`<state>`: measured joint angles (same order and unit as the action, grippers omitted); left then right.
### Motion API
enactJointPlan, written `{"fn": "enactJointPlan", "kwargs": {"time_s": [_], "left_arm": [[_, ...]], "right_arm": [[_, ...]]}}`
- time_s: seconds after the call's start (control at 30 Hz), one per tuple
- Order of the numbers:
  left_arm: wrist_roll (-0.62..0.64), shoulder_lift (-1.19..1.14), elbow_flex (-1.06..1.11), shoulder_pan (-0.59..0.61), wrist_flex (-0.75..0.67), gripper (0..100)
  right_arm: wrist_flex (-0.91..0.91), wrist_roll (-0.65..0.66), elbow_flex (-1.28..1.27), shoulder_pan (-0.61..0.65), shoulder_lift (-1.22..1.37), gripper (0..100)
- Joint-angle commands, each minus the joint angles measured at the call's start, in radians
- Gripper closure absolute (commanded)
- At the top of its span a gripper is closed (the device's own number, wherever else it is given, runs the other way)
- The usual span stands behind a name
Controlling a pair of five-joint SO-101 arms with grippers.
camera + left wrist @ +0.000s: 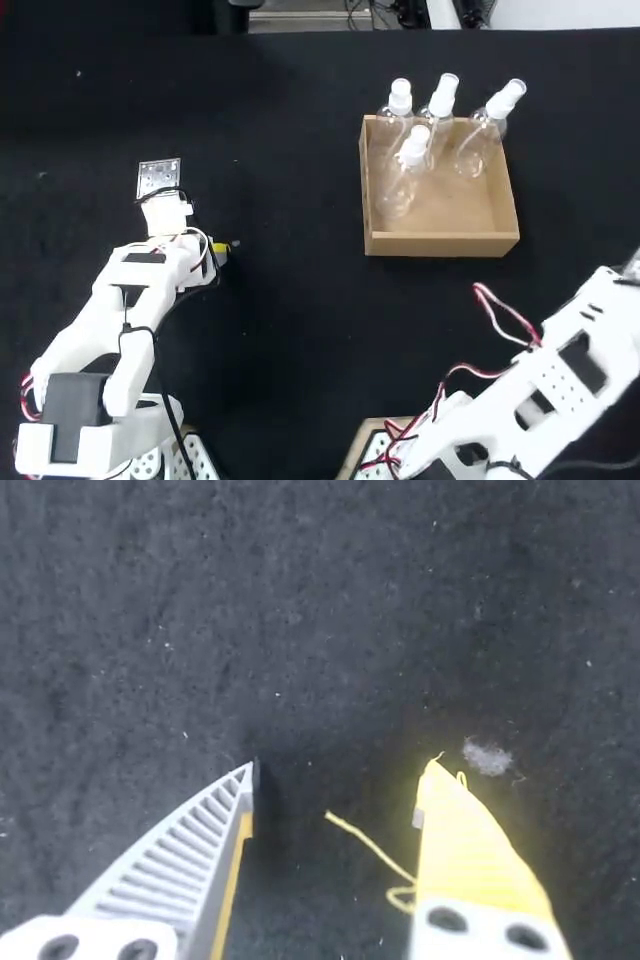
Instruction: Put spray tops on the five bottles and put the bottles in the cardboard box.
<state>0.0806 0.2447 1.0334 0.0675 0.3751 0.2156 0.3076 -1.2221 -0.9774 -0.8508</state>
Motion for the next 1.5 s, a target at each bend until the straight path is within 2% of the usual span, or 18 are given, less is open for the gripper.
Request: {"fn": "enactJointPlan", "kwargs": {"time_s": [0.0, 0.2, 0.5, 1.03, 1.17, 1.33, 1.47], "left_arm": [[-0.005, 0.028, -0.008, 0.001, -0.017, 75], [-0.003, 0.028, -0.008, 0.001, -0.017, 75], [-0.006, 0.028, -0.007, 0.001, -0.017, 75], [-0.006, 0.028, -0.012, 0.001, -0.017, 75], [-0.011, 0.028, -0.010, -0.018, -0.017, 75], [-0.011, 0.028, -0.008, -0.022, -0.017, 75], [-0.011, 0.028, -0.008, -0.022, -0.017, 75]], "right_arm": [[0.123, 0.035, 0.148, 0.012, 0.004, 58.4], [0.132, 0.043, 0.249, 0.012, 0.186, 58.4], [-0.213, 0.035, 0.286, 0.012, 0.555, 58.4], [-0.621, 0.034, 0.295, 0.037, 0.823, 58.4], [-0.654, 0.032, 0.297, 0.048, 0.846, 58.4], [-0.651, -0.049, 0.338, 0.043, 0.868, 58.5], [-0.652, -0.063, 0.361, 0.043, 0.900, 58.5]]}}
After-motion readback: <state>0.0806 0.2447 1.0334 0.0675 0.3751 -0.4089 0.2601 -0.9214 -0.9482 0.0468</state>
